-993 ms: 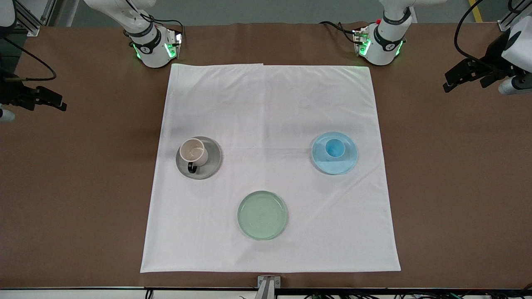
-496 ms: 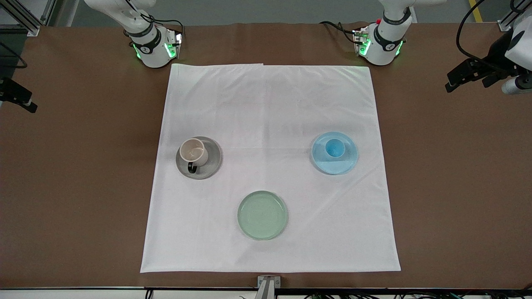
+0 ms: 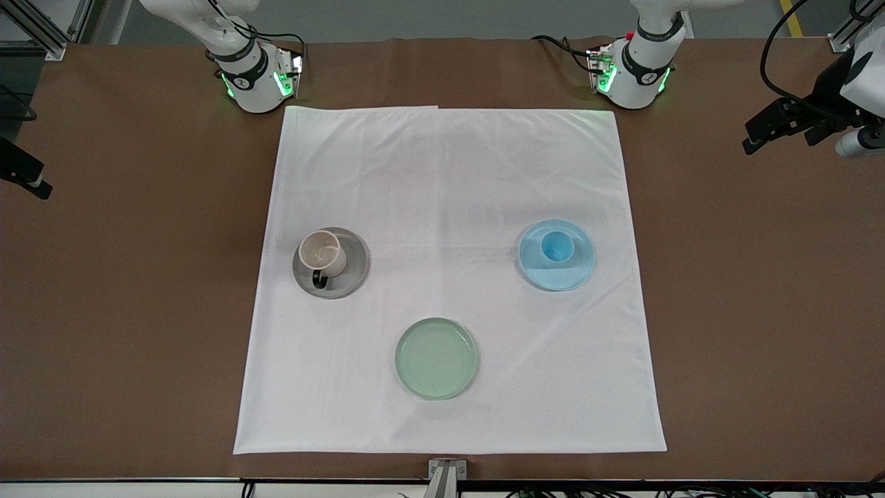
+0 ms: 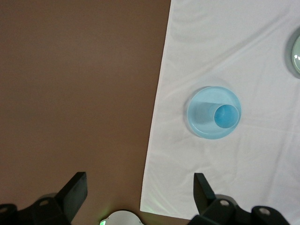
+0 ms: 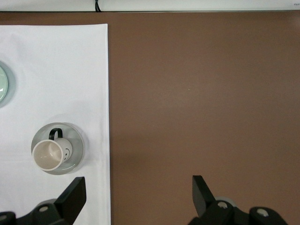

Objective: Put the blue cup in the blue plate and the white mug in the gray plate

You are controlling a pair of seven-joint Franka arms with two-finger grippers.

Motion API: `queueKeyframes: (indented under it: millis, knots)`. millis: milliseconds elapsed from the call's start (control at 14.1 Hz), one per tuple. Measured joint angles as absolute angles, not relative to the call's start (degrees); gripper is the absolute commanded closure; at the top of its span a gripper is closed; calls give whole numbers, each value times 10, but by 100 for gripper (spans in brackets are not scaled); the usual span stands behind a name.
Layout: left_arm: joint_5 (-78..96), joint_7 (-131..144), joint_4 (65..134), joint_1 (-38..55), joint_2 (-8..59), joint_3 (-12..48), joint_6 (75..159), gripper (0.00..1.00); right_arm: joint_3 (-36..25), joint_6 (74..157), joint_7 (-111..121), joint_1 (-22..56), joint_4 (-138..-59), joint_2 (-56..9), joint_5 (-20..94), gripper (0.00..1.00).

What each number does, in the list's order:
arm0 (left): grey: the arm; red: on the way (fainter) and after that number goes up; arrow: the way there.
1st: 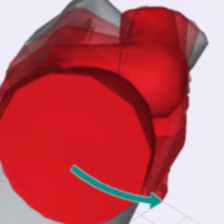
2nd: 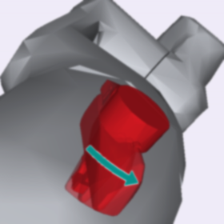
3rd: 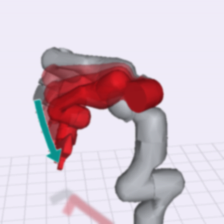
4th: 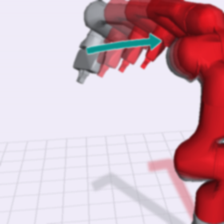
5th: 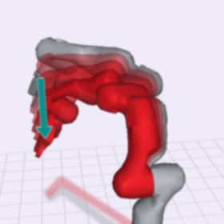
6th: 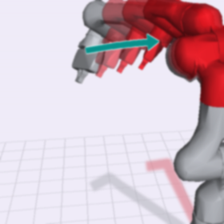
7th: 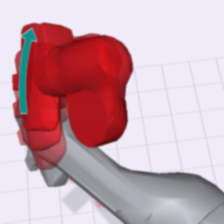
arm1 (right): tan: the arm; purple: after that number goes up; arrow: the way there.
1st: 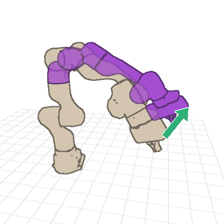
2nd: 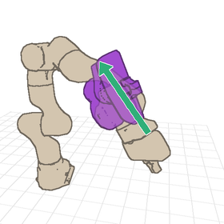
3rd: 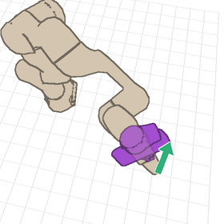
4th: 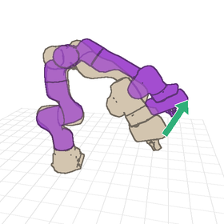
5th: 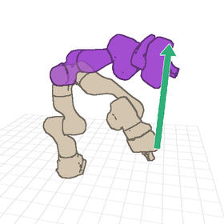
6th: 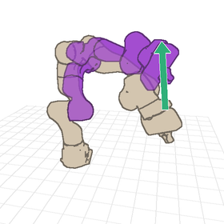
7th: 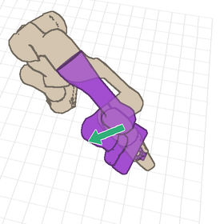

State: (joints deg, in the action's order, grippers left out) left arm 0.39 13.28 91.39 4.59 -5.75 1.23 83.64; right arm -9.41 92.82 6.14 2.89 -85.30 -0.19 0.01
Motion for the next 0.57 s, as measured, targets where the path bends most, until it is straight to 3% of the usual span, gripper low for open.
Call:
queueKeyframes:
  millis: [567]
  knots:
    - [4, 76, 908, 45, -57, 12, 837, 0, -94, 927, 61, 29, -846, -6, 0, 0]
